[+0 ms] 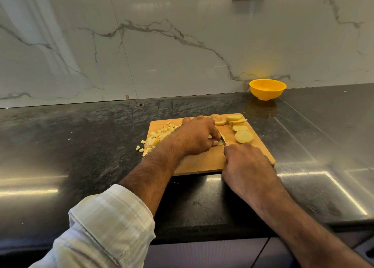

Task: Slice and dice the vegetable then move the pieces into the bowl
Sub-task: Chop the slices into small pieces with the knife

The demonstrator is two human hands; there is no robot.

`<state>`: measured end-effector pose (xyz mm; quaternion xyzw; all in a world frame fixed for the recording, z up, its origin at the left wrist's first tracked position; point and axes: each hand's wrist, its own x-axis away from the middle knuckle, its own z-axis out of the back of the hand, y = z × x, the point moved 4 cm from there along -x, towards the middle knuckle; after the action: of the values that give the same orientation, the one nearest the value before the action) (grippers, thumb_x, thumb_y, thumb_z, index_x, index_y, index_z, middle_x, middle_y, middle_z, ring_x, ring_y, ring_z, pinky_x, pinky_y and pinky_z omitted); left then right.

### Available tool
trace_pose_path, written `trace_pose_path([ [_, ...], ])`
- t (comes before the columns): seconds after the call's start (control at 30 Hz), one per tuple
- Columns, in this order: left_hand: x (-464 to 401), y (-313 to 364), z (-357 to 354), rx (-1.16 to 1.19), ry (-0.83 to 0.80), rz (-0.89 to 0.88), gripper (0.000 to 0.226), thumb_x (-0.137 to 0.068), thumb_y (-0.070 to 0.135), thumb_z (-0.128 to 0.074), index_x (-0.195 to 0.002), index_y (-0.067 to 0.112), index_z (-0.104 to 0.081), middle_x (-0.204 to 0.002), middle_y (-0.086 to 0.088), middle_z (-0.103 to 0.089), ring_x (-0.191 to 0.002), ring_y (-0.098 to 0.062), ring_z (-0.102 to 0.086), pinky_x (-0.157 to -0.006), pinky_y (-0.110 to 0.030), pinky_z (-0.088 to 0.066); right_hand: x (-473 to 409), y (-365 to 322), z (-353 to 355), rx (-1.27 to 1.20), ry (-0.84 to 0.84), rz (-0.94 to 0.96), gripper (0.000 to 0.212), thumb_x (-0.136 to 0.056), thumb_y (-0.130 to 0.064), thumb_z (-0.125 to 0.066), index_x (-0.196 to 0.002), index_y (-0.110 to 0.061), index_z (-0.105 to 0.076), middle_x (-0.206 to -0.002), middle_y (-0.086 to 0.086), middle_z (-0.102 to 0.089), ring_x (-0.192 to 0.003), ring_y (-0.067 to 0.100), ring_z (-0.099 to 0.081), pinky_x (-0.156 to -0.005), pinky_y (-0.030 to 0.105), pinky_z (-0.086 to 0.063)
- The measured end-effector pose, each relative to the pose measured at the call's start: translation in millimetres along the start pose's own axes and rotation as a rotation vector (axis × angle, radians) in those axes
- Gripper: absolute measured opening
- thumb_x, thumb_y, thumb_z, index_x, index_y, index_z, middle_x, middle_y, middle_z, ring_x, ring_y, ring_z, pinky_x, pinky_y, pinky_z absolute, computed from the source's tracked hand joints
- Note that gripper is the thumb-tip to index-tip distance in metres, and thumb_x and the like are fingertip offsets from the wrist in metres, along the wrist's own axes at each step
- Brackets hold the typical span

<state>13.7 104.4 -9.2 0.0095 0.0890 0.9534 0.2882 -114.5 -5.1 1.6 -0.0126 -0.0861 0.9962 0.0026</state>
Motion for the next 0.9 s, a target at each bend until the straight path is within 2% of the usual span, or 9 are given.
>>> trace_pose_path([
  [0.17,3.2,-5.7,-1.2,0.090,0.070,0.000,0.024,-0.097,0.039,-0.074,-0.120,0.034,-0.079,-0.120,0.017,-0.064,-0.120,-0.013,-0.055,-0.110,-0.052,-0.044,2.4,3.6,-4.0,-0.008,-0.027,-0.009,0.015,-0.100,-0.025,-0.058,-0.114,-0.025,-0.063,-0.107,0.000,-0.062,-0.096,0.019,-0.059,-0.080,0.035,-0.055],
  [0.27,5.2,-9.0,0.6,0.157,0.104,-0.015,0.021,-0.095,0.037,-0.078,-0.114,0.029,-0.082,-0.109,0.018,-0.065,-0.110,-0.009,-0.056,-0.101,-0.041,-0.052,6.4,10.5,-6.0,-0.043,0.092,-0.014,0.017,-0.101,-0.030,-0.054,-0.114,-0.028,-0.065,-0.101,-0.004,-0.064,-0.089,0.016,-0.059,-0.076,0.035,-0.057],
  [0.4,4.4,-10.4,0.9,0.231,0.104,-0.021,0.017,-0.094,0.025,-0.080,-0.110,0.024,-0.083,-0.106,0.017,-0.064,-0.103,-0.003,-0.054,-0.095,-0.032,-0.053,11.8,7.1,-6.0,-0.067,0.167,0.017,0.024,-0.103,-0.033,-0.052,-0.123,-0.029,-0.064,-0.102,-0.005,-0.067,-0.089,0.015,-0.061,-0.077,0.036,-0.058],
  [0.47,4.6,-9.8,0.8,0.239,0.098,-0.022,0.017,-0.094,0.023,-0.080,-0.110,0.024,-0.083,-0.102,0.021,-0.059,-0.101,-0.002,-0.054,-0.094,-0.030,-0.053,11.6,4.9,-6.8,-0.057,0.165,0.028,0.024,-0.102,-0.033,-0.051,-0.122,-0.029,-0.064,-0.101,-0.004,-0.066,-0.089,0.017,-0.061,-0.077,0.037,-0.058],
  [0.67,3.1,-8.8,1.5,0.249,0.103,-0.016,0.016,-0.094,0.022,-0.080,-0.109,0.022,-0.083,-0.097,0.019,-0.065,-0.096,-0.006,-0.061,-0.088,-0.030,-0.057,5.4,-3.1,-13.3,-0.004,0.086,0.024,0.026,-0.103,-0.031,-0.052,-0.128,-0.026,-0.059,-0.108,-0.001,-0.064,-0.096,0.020,-0.060,-0.077,0.035,-0.053],
  [0.83,1.3,-9.2,1.0,0.262,0.090,-0.005,0.015,-0.093,0.020,-0.081,-0.108,0.022,-0.084,-0.093,0.022,-0.062,-0.095,-0.004,-0.060,-0.087,-0.027,-0.054,-0.5,-5.7,-9.5,-0.025,0.066,0.020,0.015,-0.101,-0.028,-0.054,-0.113,-0.025,-0.063,-0.103,-0.001,-0.063,-0.091,0.019,-0.058,-0.078,0.036,-0.054],
  [0.9,2.0,-7.9,1.6,0.270,0.086,-0.001,0.015,-0.093,0.019,-0.081,-0.107,0.022,-0.084,-0.093,0.021,-0.063,-0.095,-0.005,-0.062,-0.085,-0.025,-0.053,-7.9,-6.1,-1.6,-0.026,0.039,0.008,0.018,-0.100,-0.028,-0.057,-0.117,-0.024,-0.064,-0.099,-0.002,-0.057,-0.091,0.019,-0.056,-0.077,0.035,-0.052],
])
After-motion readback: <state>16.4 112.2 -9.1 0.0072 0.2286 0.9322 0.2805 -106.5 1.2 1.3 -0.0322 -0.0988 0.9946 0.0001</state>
